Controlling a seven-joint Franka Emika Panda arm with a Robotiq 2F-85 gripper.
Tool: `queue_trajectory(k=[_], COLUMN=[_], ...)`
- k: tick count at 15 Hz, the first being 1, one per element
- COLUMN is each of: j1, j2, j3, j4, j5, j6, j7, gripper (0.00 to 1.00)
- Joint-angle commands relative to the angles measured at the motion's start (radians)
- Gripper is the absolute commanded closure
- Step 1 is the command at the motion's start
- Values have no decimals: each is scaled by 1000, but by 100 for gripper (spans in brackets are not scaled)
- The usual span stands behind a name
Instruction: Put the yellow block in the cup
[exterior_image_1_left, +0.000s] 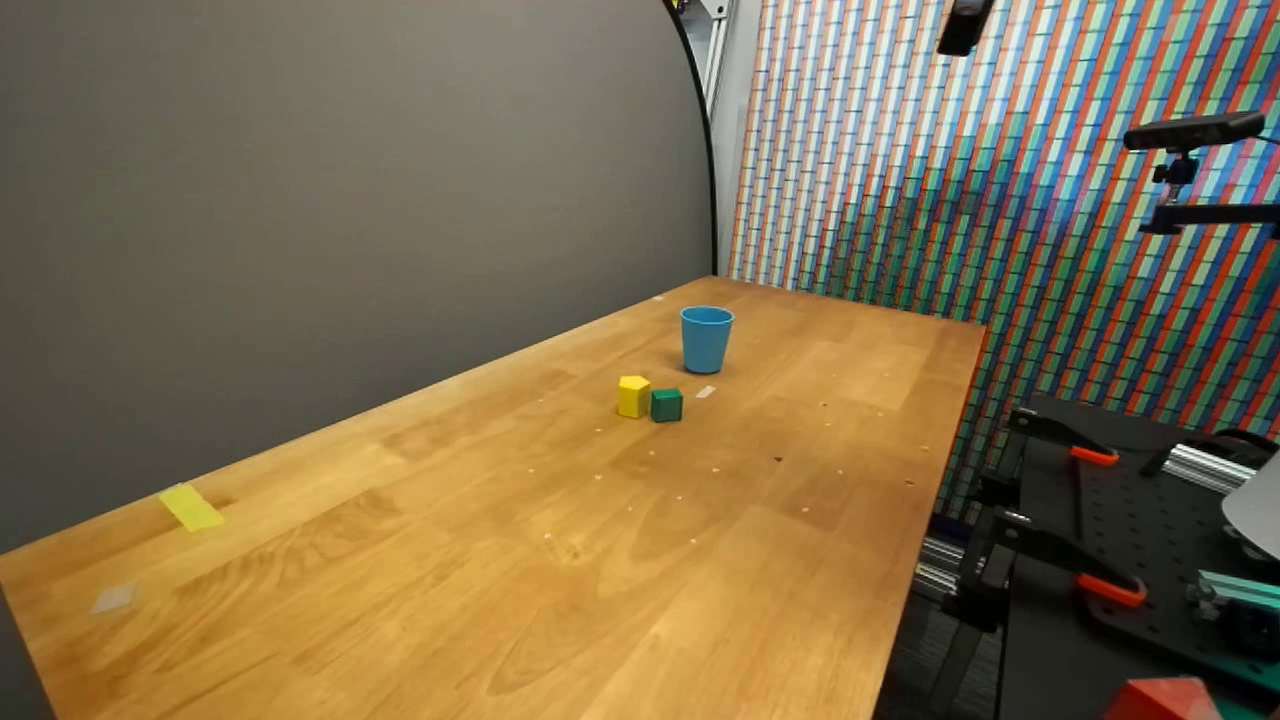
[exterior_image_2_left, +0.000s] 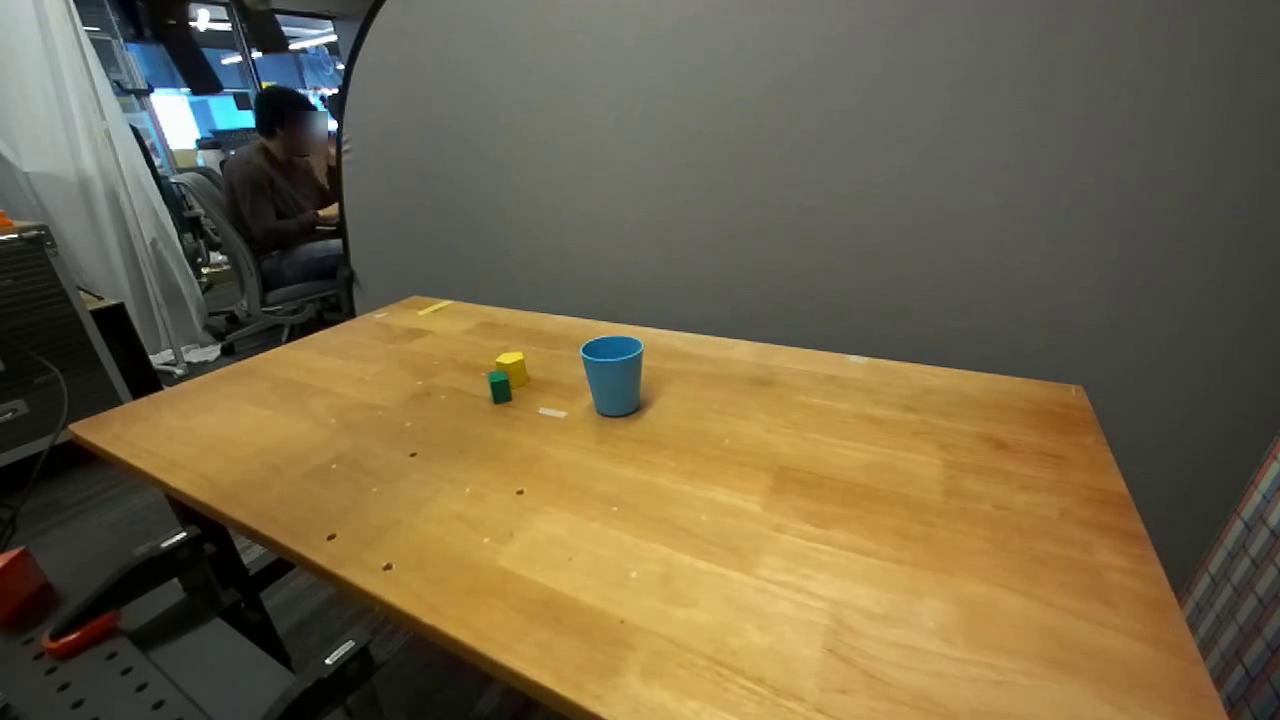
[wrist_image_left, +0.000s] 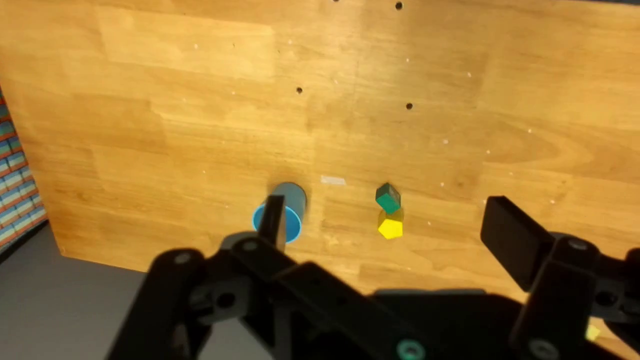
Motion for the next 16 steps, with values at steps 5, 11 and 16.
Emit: queue_trajectory(k=[5,11,16], j1=[35,40,54], j2=[476,846,1055], j3=[-29,-56,-84], j4=[140,332,478], j5=[63,89,-9], j6=[405,523,496], j7=[-26,-107,-58], gripper=[0,0,0])
